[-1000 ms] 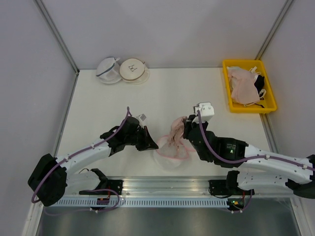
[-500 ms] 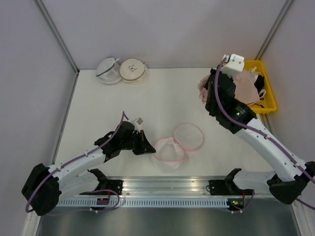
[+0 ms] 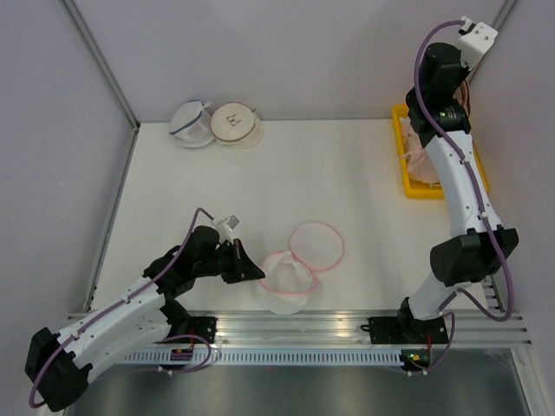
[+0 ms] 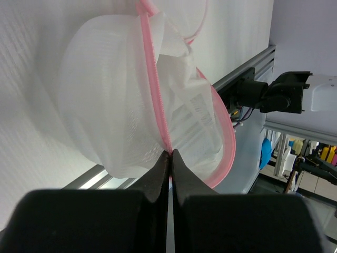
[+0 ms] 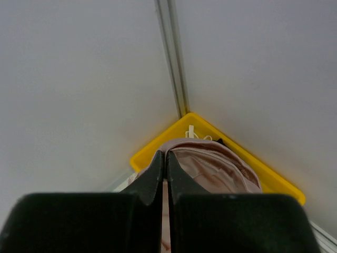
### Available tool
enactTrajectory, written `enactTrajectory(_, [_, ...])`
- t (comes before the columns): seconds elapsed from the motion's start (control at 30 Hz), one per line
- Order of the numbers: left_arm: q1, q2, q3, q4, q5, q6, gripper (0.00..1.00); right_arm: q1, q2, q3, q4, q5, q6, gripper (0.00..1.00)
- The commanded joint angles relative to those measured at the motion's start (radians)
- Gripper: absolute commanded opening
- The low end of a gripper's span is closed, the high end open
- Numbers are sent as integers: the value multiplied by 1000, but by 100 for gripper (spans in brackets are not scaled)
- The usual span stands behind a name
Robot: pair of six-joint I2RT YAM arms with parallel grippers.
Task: Unzip the laundry bag and remove the bra
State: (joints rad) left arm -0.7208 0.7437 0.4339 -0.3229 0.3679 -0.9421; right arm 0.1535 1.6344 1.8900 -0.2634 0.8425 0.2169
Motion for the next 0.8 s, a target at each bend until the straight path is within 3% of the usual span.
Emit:
enactTrajectory(0.0, [-5, -44, 22, -94, -3, -11, 2, -81, 116, 89, -46, -13, 19, 0])
enactTrajectory(0.23, [-5, -72, 98, -237, -30, 14, 2, -282, 298, 84, -68, -117, 137, 0])
enactTrajectory(0.53, [-3, -73, 138, -278, -95, 14, 2, -328, 537, 202, -102, -216, 162, 2])
enactTrajectory(0.57, [-3, -63, 146, -278, -98, 16, 2, -327, 545, 202, -85, -247, 156, 10])
enactTrajectory(0.6, [-3, -60, 147, -277, -101, 17, 2, -327, 550, 214, -83, -294, 150, 34])
enactTrajectory(0.77, [-3, -52, 157, -277, -132, 26, 2, -327, 498, 242, -79, -465, 165, 62])
